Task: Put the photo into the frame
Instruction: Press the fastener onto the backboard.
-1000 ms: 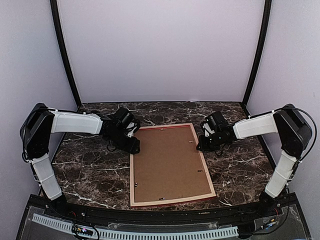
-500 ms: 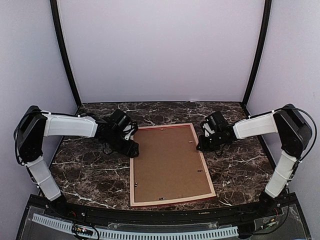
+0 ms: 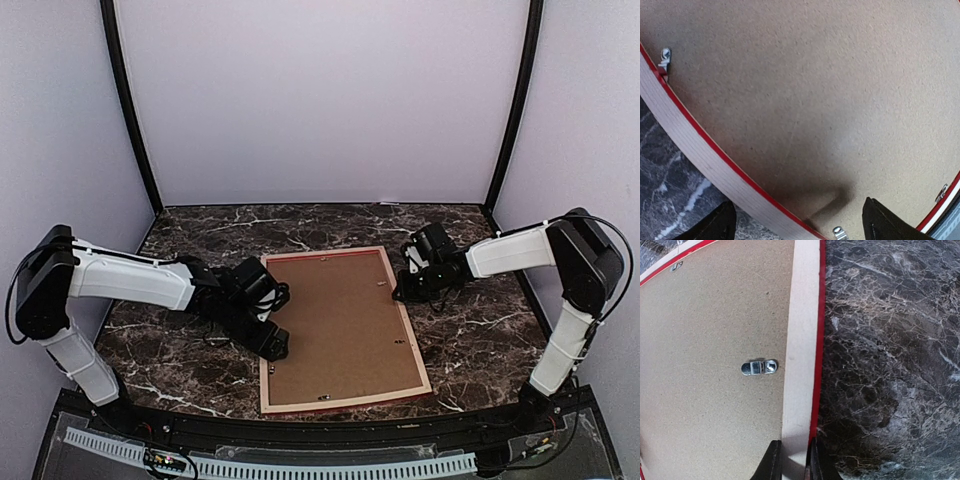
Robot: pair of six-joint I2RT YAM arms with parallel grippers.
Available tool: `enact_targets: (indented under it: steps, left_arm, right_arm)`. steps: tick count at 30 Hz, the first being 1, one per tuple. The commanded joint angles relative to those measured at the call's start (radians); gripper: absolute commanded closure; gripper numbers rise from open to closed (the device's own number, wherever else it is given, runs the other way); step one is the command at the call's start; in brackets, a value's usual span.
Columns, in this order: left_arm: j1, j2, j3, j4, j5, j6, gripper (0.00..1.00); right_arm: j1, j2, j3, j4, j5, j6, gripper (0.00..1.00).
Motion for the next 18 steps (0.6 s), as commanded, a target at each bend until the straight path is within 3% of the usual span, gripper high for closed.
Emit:
enact_targets:
  steps: [1,9,18]
  left_arm:
    - [-0.057,-0.050,-0.040,-0.056,-0.034,-0.083,0.10]
    - [-0.118,-0.045,-0.070,-0.089,-0.064,-0.127,0.15]
    - [-0.122,-0.034,-0.079,-0.076,-0.084,-0.127,0.35]
  right_arm:
    - [0.010,0.027,-0.014,0.040,-0.045,0.000,0.87]
    - [0.010,0.029,-0.039,0.064,-0.055,0.014,0.87]
    - [0.010,0.025,-0.047,0.070,-0.059,0.018,0.87]
